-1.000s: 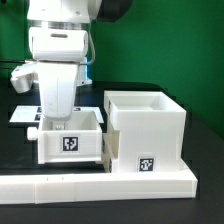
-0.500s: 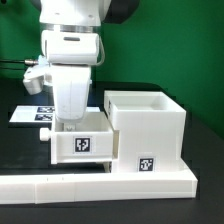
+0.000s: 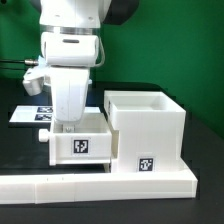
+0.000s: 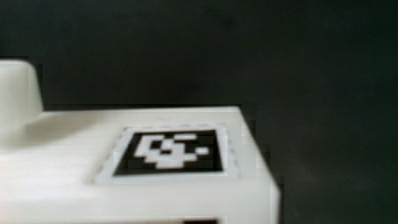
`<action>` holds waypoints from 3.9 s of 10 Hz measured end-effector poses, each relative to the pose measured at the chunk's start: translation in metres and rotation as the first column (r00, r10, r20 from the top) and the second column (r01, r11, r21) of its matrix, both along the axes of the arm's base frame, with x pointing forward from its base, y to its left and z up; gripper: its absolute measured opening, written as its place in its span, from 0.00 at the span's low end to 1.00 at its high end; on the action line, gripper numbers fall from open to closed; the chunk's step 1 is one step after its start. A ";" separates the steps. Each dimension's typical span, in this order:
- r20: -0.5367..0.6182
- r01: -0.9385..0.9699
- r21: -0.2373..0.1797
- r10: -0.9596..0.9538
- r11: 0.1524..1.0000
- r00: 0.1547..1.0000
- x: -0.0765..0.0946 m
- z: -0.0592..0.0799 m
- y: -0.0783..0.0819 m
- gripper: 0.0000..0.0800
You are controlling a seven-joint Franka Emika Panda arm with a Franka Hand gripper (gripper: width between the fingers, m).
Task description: Assemble drawer
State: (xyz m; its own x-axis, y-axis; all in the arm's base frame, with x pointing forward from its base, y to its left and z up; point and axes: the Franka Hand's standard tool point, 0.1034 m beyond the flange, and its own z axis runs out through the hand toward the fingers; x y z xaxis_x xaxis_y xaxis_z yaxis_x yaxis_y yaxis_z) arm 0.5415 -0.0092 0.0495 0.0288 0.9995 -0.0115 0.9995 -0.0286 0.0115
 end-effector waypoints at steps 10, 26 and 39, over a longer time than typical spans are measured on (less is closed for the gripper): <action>0.006 0.014 -0.003 -0.014 1.000 1.000 0.008 0.011 0.003 0.05; -0.008 -0.069 -0.022 0.069 0.997 0.998 0.001 0.005 0.010 0.05; -0.029 -0.033 -0.030 0.032 0.999 0.999 -0.001 0.006 0.018 0.05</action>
Offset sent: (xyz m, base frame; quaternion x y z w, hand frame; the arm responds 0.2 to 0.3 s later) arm -0.0017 0.0012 0.0110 0.0070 -0.0098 -0.0062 0.9999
